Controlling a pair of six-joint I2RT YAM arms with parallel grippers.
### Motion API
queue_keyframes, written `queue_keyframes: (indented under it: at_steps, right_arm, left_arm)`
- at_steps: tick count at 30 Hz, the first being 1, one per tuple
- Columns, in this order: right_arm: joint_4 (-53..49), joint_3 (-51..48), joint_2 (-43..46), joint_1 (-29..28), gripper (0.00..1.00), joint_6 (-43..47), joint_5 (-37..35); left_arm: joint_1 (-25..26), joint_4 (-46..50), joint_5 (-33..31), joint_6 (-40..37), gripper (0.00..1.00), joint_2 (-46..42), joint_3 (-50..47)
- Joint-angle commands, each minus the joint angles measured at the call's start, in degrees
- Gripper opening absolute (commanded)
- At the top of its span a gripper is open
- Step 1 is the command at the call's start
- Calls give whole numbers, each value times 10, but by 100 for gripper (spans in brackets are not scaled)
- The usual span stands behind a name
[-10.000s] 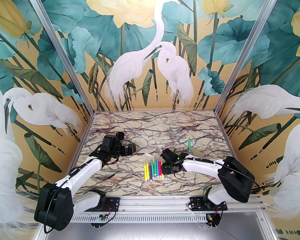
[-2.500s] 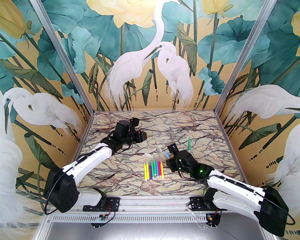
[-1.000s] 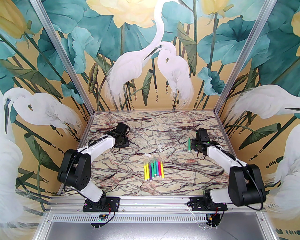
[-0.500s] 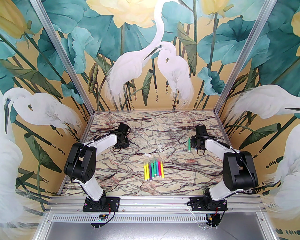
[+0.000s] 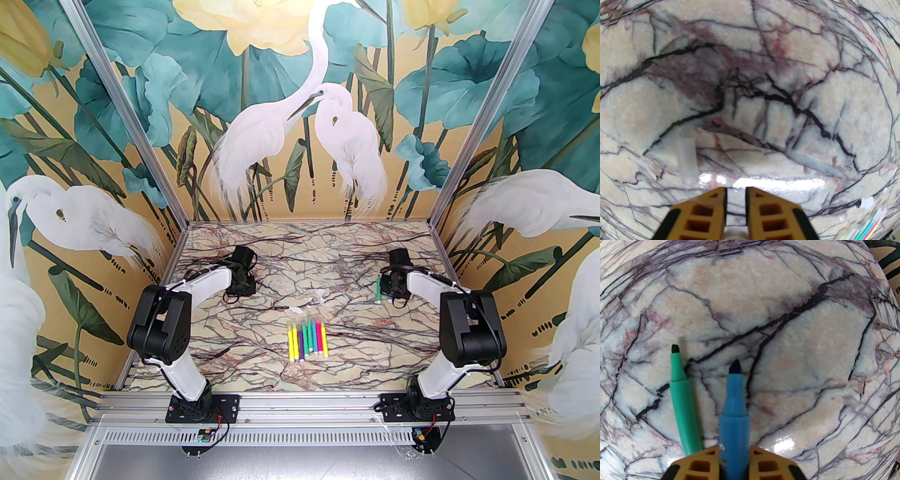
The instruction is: Open the pen caps
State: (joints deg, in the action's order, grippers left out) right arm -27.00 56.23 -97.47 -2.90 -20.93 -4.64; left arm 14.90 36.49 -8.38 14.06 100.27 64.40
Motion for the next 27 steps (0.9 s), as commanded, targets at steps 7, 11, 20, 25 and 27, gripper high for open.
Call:
queue_keyframes:
  at_steps: [7,11,20,25,27]
  right_arm:
    - [-23,28,-26,7,16,-4,-2]
    - [-28,33,-33,9,18,-4,1]
    - [-33,35,-39,10,26,-4,4]
    - [-34,37,-42,11,28,-4,5]
    - [-34,36,-41,11,28,-4,6]
  left_arm:
    - [-6,-3,16,-9,0,11,5]
    - [-11,-7,22,-8,0,15,5]
    - [-14,-8,23,-10,0,28,6]
    - [-16,-8,21,-12,0,36,7]
    - [-15,-9,21,-12,0,39,9]
